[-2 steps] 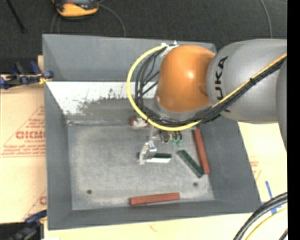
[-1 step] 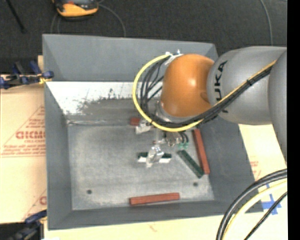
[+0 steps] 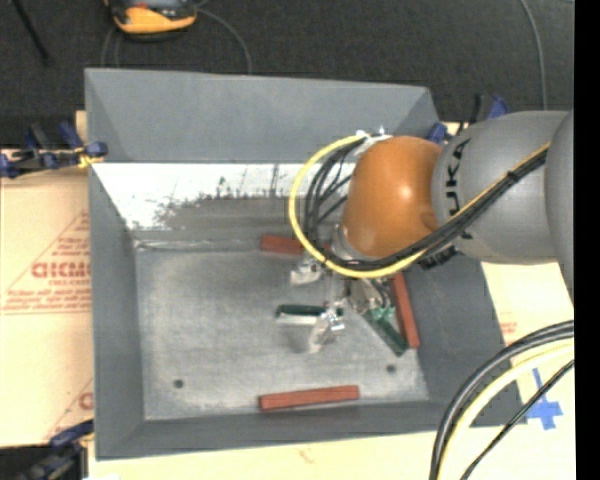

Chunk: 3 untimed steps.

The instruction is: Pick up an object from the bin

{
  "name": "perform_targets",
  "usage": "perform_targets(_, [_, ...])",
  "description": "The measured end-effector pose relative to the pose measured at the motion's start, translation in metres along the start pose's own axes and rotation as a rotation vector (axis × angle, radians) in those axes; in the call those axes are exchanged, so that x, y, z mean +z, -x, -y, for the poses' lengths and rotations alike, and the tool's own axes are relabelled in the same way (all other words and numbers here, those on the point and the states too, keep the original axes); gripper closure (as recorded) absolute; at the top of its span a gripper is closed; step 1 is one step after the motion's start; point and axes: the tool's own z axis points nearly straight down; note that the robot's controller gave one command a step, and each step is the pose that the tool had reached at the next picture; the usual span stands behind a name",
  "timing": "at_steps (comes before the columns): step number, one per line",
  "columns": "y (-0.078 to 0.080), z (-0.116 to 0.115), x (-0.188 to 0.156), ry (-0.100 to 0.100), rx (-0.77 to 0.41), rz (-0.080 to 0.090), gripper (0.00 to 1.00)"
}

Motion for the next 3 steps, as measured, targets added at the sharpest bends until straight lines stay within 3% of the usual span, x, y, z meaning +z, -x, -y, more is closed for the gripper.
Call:
perform_targets(1, [-0.001,0.009,0.028,-0.001,-0.065,-0.006,1.00])
perform_targets(2, [0.000,0.009,0.028,-0.001,-0.064,-0.004,1.00])
perform_targets(3, [0.019,0.018,-0.104,-0.002,-0.028,0.002,1.00])
